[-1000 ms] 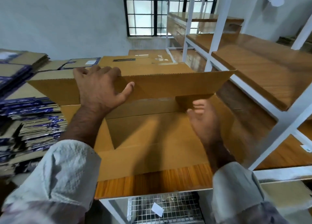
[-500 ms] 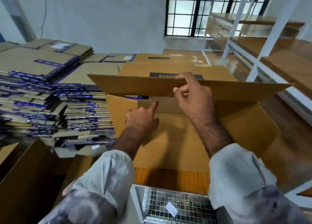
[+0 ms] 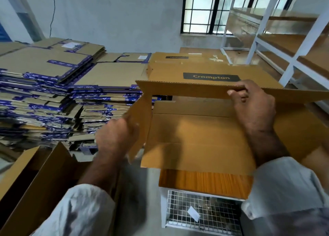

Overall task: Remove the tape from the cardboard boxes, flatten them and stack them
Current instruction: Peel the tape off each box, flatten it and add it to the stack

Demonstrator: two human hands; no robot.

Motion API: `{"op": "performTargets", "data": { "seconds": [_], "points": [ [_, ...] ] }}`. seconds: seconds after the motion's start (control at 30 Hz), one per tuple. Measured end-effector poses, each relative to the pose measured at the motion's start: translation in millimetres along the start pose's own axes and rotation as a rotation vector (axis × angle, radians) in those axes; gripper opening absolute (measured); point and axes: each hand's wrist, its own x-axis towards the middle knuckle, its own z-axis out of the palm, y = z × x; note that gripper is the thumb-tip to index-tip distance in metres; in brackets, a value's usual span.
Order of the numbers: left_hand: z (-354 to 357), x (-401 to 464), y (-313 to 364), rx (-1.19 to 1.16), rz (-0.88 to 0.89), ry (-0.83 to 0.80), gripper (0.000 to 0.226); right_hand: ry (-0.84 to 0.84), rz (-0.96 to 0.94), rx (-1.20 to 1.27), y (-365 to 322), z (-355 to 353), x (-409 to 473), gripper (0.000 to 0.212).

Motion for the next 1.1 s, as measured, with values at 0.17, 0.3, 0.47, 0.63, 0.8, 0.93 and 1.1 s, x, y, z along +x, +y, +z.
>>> {"op": "performTargets", "data": {
  "seconds": [0.17, 0.3, 0.47, 0.63, 0.8, 0.93, 1.1],
  "points": [
    [7, 49, -56, -0.275, -0.086, -0.053, 0.044, -0.029, 0.023, 0.010, -9, 4, -9, 0.030],
    [16, 75, -60, -0.326, -0.092, -0.026, 0.046, -0.038, 0.030, 0.002, -17, 9, -19, 0.027],
    [11, 73, -46, -0.540, -0.074, 0.148, 0.032, -0.037, -0.006, -0.166, -17, 5, -27, 0.028],
    [-56, 57, -8, -0.855, 0.178, 0.254, 0.042, -0.072, -0.033, -0.411, -20, 4, -31, 0.029],
    [-94, 31, 52, -0.017, 0.482, 0.099, 0.102, -0.060, -0.052, -0.513, -27, 7, -30, 0.029],
    [-90, 1, 117, 0.184, 0.657, 0.060, 0.095, -0.108, -0.120, -0.565, -26, 6, -26, 0.027],
    [-61, 3, 171, 0.025, 0.677, 0.112, 0.036, -0.123, -0.291, -0.589, -18, -7, -16, 0.026]
  ]
}}
